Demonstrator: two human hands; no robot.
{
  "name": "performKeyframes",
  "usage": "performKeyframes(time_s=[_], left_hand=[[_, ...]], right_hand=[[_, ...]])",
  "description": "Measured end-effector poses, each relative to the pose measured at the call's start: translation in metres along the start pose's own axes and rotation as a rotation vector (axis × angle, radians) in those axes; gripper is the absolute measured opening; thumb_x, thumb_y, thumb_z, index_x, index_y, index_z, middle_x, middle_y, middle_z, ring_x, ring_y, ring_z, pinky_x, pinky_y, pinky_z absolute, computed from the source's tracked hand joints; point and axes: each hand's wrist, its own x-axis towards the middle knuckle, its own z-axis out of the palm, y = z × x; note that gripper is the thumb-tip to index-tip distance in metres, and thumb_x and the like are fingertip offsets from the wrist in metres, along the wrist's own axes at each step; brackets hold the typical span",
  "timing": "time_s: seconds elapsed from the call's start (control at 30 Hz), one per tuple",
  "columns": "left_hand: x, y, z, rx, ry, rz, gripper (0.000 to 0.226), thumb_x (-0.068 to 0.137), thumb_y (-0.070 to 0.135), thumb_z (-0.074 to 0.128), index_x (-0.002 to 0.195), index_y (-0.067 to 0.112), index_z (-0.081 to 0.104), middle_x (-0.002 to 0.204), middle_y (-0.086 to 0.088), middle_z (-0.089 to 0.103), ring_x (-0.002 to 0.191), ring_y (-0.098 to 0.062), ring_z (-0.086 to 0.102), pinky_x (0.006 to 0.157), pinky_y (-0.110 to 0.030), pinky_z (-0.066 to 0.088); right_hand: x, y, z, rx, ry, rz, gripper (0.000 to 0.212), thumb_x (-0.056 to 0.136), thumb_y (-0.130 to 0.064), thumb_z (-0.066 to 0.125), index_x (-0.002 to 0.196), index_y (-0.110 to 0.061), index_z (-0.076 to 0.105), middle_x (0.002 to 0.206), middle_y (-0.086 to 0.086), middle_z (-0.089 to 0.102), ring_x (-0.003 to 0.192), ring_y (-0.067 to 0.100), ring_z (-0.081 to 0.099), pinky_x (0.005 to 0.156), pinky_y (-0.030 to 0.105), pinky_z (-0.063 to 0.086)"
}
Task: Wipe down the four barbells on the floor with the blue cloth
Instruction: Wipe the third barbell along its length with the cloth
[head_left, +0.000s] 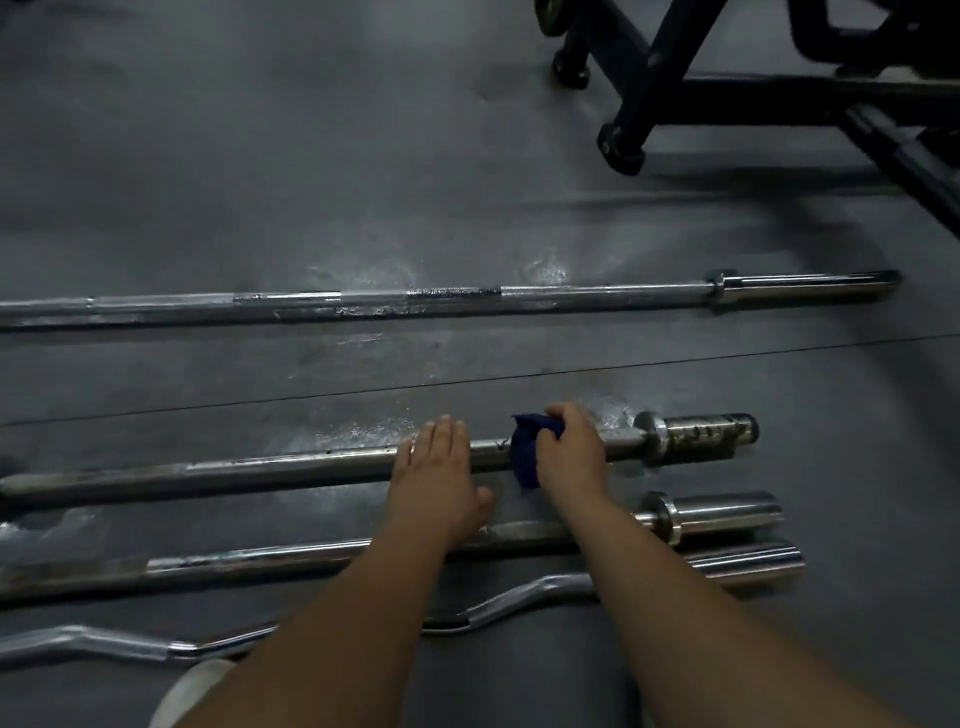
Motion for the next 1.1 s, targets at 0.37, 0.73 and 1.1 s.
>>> performKeyframes(time_s=[0.37,0.73,1.1], left_hand=[[0.03,-0.076,0.062,0.059,0.018,0.031,0.093,0.076,0.054,0.033,0.159,0.016,0.013,0.166,-0.008,0.01,0.153,-0.025,0.009,0.12,-0.047,0.004],[0.029,-0.082,0.079,0.075,0.112,0.063,0.09,0.073,0.046,0.045,0.154,0.011,0.03,0.162,-0.012,0.025,0.15,-0.029,0.02,0.118,-0.05,0.01],[0.029,-0.086,0.07,0.065,0.088,0.083,0.089,0.072,0.042,0.039,0.155,0.011,0.028,0.163,-0.007,0.023,0.15,-0.024,0.021,0.12,-0.049,0.017]], right_hand=[[0.023,0.05,0.098,-0.33,0.24,-0.059,0.037,0.085,-0.007,0.056,0.121,-0.003,0.057,0.132,0.015,0.051,0.127,0.033,0.045,0.103,0.04,0.04],[0.026,0.079,0.069,-0.52,0.114,-0.202,0.063,0.067,0.006,0.055,0.129,-0.006,0.057,0.132,0.008,0.053,0.122,0.028,0.048,0.106,0.039,0.042],[0.025,0.082,0.061,-0.573,0.218,-0.158,0.055,0.073,0.006,0.051,0.127,-0.001,0.058,0.132,0.017,0.055,0.121,0.036,0.045,0.107,0.038,0.035]])
